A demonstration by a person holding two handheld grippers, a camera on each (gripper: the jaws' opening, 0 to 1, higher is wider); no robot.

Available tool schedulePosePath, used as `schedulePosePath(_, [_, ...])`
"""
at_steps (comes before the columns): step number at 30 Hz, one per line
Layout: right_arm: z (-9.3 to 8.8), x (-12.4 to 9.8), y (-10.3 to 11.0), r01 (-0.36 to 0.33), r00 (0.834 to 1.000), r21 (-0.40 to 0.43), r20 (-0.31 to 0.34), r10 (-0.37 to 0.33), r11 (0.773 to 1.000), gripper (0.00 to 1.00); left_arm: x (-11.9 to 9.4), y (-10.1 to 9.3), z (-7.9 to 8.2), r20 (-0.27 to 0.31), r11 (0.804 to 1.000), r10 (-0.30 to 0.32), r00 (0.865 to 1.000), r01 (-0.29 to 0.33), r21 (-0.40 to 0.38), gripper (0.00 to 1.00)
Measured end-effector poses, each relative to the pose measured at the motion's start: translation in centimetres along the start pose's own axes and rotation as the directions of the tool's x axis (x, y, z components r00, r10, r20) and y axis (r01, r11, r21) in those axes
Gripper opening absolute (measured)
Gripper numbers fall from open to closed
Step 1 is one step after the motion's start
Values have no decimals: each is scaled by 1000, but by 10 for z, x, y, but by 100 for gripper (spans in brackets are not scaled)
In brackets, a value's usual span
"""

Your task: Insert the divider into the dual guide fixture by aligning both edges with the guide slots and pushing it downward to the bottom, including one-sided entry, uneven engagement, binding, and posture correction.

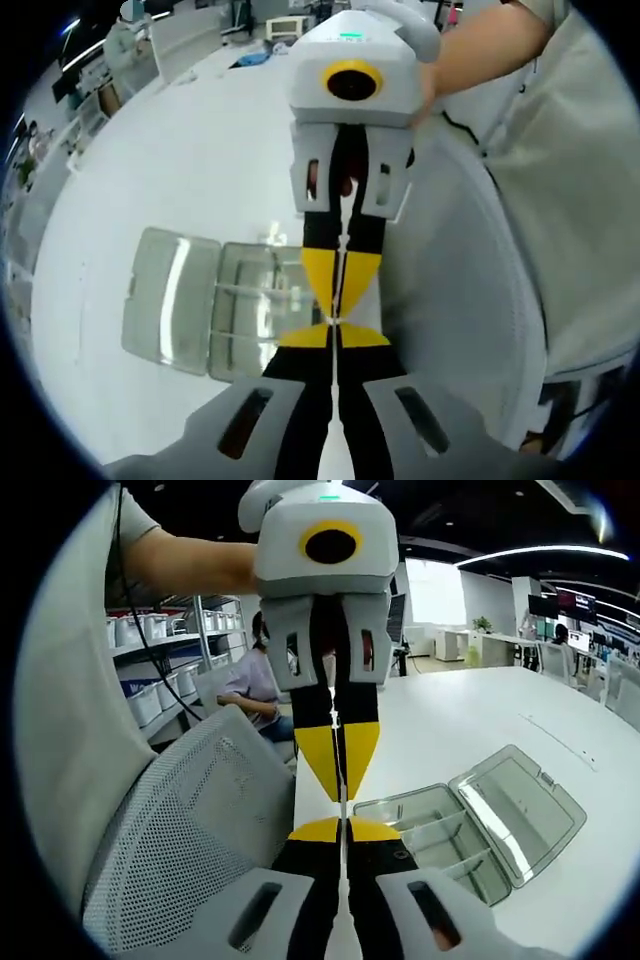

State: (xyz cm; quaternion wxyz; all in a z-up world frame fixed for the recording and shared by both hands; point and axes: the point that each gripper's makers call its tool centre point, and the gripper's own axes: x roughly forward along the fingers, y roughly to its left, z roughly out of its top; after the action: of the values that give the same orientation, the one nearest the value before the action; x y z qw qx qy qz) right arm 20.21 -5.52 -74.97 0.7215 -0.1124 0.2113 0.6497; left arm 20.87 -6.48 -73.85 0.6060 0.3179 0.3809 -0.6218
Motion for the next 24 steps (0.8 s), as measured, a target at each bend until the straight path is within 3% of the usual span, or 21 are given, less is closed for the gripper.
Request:
schedulePosePath(4, [0,-2,-4,14,1000,29,5,-15,999,1,-1,4,1,-10,1000,5,1000,-5,-2,0])
schedulePosePath(7, [-2,-4,-4,17,1000,41,-8,-17,999,8,-3,8,-4,-41,1000,8,999,-8,0,0])
schedulePosePath(12, [-4,-7,-6,36,999,35,-20,-35,999,9,-5,13,-10,-81,1000,0,997,-2,-25,0])
schedulePosePath(24, [-8,-18,-8,66,997,30,-33,-65,997,15,-9,35,-29,-228,997,20,973,-36,-66,0])
